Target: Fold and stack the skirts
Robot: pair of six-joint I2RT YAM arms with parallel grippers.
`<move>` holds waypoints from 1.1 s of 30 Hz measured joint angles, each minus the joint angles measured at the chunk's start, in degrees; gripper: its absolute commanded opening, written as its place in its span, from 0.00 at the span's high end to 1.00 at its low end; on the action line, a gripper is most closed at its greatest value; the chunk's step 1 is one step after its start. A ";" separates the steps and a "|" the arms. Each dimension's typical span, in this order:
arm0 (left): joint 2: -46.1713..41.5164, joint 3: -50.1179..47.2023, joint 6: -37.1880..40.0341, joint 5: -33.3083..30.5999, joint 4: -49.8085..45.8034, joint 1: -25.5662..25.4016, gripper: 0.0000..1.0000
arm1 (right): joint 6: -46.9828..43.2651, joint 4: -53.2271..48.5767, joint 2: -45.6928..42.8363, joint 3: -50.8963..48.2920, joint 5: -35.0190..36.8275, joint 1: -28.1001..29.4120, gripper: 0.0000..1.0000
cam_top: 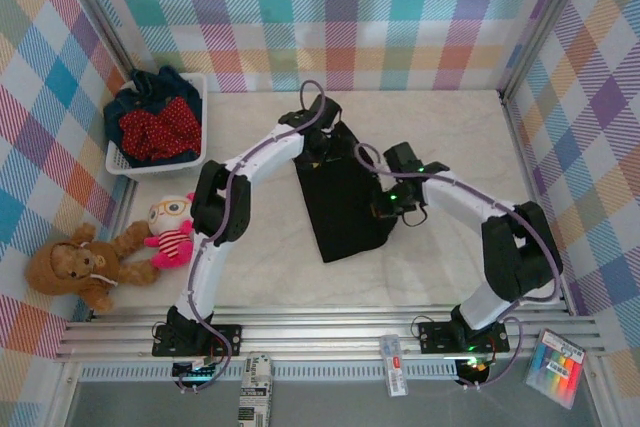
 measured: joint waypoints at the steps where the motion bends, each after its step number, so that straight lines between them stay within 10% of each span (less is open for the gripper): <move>1: 0.68 0.70 0.00 0.02 -0.87 -0.24 0.06 | 0.07 1.57 -0.50 0.00 -0.74 2.10 1.00; 4: 1.79 1.70 -0.02 0.61 -2.27 -0.66 0.16 | 0.22 6.99 -0.94 0.00 -3.43 7.93 1.00; 8: 1.95 1.68 0.02 1.81 -3.08 -0.59 0.69 | 1.90 14.27 -0.92 -1.11 -8.11 11.54 0.97; 12: 1.25 -1.44 0.63 3.43 -0.94 -0.13 0.97 | 3.80 18.78 -1.03 -3.43 -10.75 11.10 0.58; 21: -4.39 -13.94 11.43 7.48 2.95 2.29 1.00 | 15.43 25.31 -9.90 -10.64 -9.94 -0.26 0.23; 33: -7.19 -21.51 19.71 13.77 10.49 1.29 1.00 | 30.12 18.51 5.97 0.85 -7.63 -11.30 0.31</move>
